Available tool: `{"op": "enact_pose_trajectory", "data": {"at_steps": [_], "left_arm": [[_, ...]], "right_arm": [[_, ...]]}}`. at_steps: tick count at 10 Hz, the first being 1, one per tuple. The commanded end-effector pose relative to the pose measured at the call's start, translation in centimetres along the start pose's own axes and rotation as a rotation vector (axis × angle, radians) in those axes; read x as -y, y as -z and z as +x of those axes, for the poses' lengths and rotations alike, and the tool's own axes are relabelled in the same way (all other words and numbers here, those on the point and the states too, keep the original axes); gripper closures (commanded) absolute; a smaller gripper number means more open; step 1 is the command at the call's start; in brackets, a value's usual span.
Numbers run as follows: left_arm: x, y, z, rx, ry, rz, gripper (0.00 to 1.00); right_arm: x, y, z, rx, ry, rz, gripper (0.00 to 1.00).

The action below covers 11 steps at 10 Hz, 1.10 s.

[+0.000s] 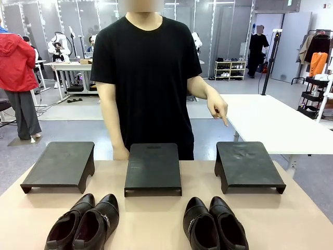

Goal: Place the shoes on the stand as instructed by the person.
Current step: Pick up one pair of Shoes and place it on the Shoes Stand indicated by the person.

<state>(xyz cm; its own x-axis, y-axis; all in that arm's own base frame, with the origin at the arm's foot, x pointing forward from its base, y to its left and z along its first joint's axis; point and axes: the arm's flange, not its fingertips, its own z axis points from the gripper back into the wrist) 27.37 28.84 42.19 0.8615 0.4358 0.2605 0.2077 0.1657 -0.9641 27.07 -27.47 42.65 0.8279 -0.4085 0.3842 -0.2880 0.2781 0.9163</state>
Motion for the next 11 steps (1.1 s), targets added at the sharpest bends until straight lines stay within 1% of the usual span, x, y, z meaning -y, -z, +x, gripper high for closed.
{"op": "enact_pose_trajectory", "data": {"at_steps": [1, 4, 5, 7, 9, 11], "left_arm": [[-0.1, -0.2, 0.0, -0.006, 0.014, -0.004, 0.00], [-0.1, -0.2, 0.0, -0.006, 0.014, -0.004, 0.00], [-0.1, -0.2, 0.0, -0.006, 0.014, -0.004, 0.00], [-0.1, -0.2, 0.0, -0.006, 0.014, -0.004, 0.00], [-0.1, -0.2, 0.0, -0.006, 0.014, -0.004, 0.00], [-0.1, -0.2, 0.0, -0.006, 0.014, -0.004, 0.00]], "right_arm": [[0.0, 0.0, -0.1, 0.002, -0.008, 0.008, 0.00], [0.0, 0.0, 0.0, 0.000, 0.000, 0.000, 0.00], [-1.7, 1.0, 0.3, -0.047, -0.012, -0.019, 0.00], [-5.3, 4.3, 1.1, -0.162, -0.009, -0.114, 0.00], [-10.1, 8.3, 1.7, -0.291, -0.026, -0.205, 0.00], [-13.9, 12.6, 1.6, -0.404, 0.002, -0.281, 0.00]]}}
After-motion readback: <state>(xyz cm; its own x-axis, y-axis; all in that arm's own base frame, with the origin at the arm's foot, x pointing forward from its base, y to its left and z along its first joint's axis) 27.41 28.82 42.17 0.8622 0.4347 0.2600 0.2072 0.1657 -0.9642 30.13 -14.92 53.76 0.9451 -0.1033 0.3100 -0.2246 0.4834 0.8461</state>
